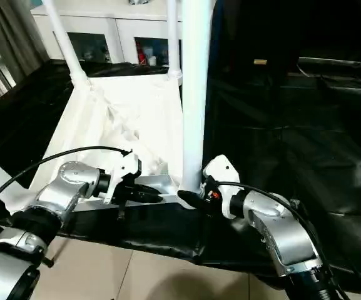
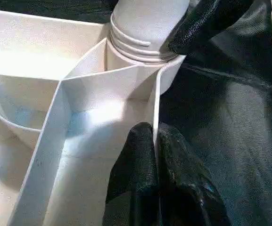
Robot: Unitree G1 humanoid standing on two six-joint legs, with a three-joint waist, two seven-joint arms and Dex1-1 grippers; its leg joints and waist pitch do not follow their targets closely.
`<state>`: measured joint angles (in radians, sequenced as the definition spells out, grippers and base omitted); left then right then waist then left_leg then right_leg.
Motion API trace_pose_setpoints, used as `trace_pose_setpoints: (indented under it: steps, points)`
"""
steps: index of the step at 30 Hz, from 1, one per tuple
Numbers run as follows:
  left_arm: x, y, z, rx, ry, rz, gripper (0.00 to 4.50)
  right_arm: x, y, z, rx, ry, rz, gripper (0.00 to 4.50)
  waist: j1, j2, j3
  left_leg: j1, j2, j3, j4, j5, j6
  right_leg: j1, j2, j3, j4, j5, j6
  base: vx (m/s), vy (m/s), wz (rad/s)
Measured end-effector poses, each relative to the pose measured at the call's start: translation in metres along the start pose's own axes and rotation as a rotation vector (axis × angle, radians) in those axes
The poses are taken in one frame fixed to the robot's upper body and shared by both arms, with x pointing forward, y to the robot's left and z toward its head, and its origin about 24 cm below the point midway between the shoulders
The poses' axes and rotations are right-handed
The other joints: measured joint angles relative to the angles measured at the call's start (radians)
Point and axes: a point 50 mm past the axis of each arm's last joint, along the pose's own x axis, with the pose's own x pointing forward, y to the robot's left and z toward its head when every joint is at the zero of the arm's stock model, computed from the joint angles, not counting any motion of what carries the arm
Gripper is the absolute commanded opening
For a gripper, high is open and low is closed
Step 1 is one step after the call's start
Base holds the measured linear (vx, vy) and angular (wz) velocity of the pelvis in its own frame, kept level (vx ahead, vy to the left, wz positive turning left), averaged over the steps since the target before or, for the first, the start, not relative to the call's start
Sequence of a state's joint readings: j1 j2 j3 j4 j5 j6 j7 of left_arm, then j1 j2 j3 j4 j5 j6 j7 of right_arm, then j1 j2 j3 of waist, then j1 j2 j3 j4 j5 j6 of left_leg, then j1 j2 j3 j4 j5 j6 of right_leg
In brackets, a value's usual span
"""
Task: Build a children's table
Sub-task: Rotate leg to tighten
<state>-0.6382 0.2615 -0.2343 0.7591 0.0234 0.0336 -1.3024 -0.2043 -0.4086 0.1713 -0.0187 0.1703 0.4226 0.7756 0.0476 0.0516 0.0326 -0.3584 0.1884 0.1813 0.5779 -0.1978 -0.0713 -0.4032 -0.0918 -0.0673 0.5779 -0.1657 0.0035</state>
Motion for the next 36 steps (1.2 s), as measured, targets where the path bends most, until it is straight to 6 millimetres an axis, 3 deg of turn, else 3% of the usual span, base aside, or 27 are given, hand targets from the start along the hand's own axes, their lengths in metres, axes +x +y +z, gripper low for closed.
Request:
trace_pose_setpoints:
  steps: [6, 11, 16, 24, 28, 35, 36]
  points:
    - [-0.001, 0.0, -0.001, -0.008, 0.004, 0.001, 0.0, 0.001, 0.0, 0.002, 0.012, -0.02, 0.0, 2.46, -0.002, -0.002, 0.001, 0.0, 0.0, 0.0, 0.0, 0.0, 0.0, 0.0, 0.0, 0.0, 0.001, 0.0, 0.0, 0.0, 0.0, 0.0]
    - [0.0, 0.002, -0.001, -0.014, 0.006, 0.052, 0.0, 0.011, 0.001, 0.001, 0.049, -0.062, -0.079, 2.17, -0.013, -0.007, 0.001, 0.0, 0.0, 0.0, 0.0, 0.0, 0.0, 0.002, 0.0, 0.0, 0.001, 0.001, -0.002, 0.0, 0.0, 0.0]
    - [0.031, 0.011, 0.013, -0.008, -0.001, 0.218, 0.0, 0.027, -0.009, 0.001, 0.138, -0.085, -0.379, 2.06, -0.018, -0.011, -0.001, 0.008, -0.001, 0.0, 0.001, 0.0, -0.001, 0.006, 0.0, 0.001, 0.0, 0.001, 0.001, 0.0, 0.0, 0.0]
    - [0.068, 0.015, 0.033, -0.039, -0.003, 0.375, 0.0, 0.041, -0.025, 0.006, 0.259, -0.098, -0.685, 2.02, -0.014, -0.01, -0.002, 0.008, -0.002, 0.0, 0.001, 0.0, -0.001, 0.007, 0.0, 0.001, -0.001, 0.001, 0.001, 0.0, 0.0, 0.0]
    - [0.08, 0.015, 0.041, -0.047, -0.007, 0.412, 0.0, 0.044, -0.031, 0.009, 0.265, -0.099, -0.762, 2.01, -0.013, -0.008, -0.003, 0.006, -0.002, 0.0, 0.0, 0.0, -0.001, 0.007, -0.001, 0.002, -0.001, 0.002, 0.001, 0.0, 0.0, 0.0]
    - [0.078, 0.016, 0.04, -0.046, -0.01, 0.413, 0.0, 0.045, -0.031, 0.008, 0.256, -0.124, -0.75, 2.01, -0.014, -0.007, -0.004, 0.003, -0.002, 0.0, 0.0, 0.0, 0.0, 0.006, -0.001, 0.002, -0.001, 0.001, 0.002, 0.0, 0.0, 0.0]
    - [0.077, 0.016, 0.04, -0.045, -0.01, 0.409, 0.0, 0.045, -0.031, 0.008, 0.253, -0.127, -0.74, 2.56, -0.013, -0.007, -0.004, 0.003, -0.002, 0.0, -0.001, 0.0, -0.001, 0.005, -0.001, 0.001, -0.001, 0.0, 0.004, 0.0, 0.0, 0.0]
